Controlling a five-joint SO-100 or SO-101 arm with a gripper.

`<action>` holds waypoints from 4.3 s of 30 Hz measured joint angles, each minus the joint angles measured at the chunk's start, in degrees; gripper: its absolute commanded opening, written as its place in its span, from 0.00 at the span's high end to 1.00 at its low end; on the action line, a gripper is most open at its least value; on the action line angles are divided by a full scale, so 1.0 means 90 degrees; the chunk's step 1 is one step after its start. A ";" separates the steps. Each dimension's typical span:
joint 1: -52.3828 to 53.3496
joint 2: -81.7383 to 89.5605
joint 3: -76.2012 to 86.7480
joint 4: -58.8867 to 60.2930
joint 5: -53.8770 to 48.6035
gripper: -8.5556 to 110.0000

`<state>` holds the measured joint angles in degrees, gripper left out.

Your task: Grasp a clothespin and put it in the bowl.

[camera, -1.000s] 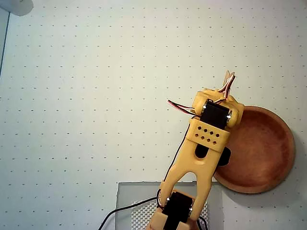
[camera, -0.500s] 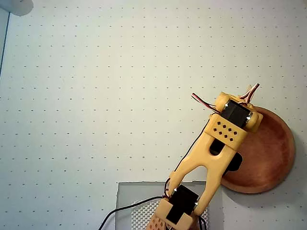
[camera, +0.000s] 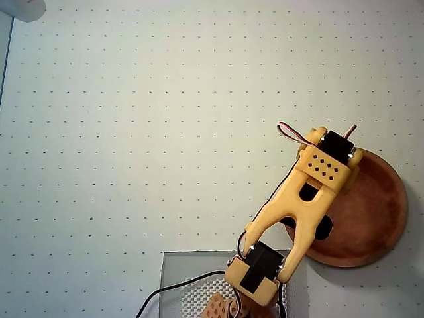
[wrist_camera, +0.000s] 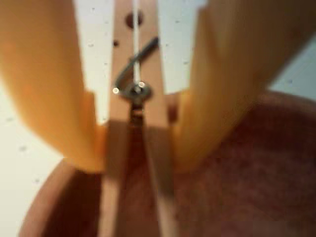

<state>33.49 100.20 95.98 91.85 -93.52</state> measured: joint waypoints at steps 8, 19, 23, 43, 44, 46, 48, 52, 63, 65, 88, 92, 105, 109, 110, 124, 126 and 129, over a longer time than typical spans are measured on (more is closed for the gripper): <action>0.0615 -0.0049 0.0039 -0.0693 0.0000 0.95; 0.1299 -0.0664 0.0039 -0.1104 0.0000 0.95; 0.1514 -0.0967 0.0039 -0.1104 0.0000 0.95; 0.1514 -0.2285 0.0039 -0.1172 0.0000 0.95; 0.1514 -0.2324 0.0039 -0.1172 0.0000 0.95; 0.1514 -0.2363 0.0039 -0.1172 0.0000 0.94; 0.1514 -0.2363 0.0039 -0.1172 0.0000 0.90; 0.1514 -0.2363 0.0039 -0.1172 0.0000 0.80; 0.1523 -0.2100 0.0039 -0.1172 0.0000 0.84; 0.1504 -0.1719 0.0039 -0.1172 0.0000 0.87; -0.2422 0.3789 0.0049 -0.1787 0.1934 0.95; -0.3262 0.4570 0.0234 -0.3066 0.4189 0.95; -0.3604 0.7783 0.3516 -0.6289 0.9326 0.95; -0.3594 0.9004 0.4766 -0.7021 0.9434 0.95; -0.3594 0.9209 0.5000 -0.7119 0.9453 0.95; -0.3594 1.0693 0.8438 -0.7500 0.9453 0.95; -0.3594 1.0693 0.8604 -0.7500 0.9453 0.95; -0.3584 1.0693 0.8838 -0.7500 0.9453 0.95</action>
<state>1.23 196.44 175.52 24.35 -8.44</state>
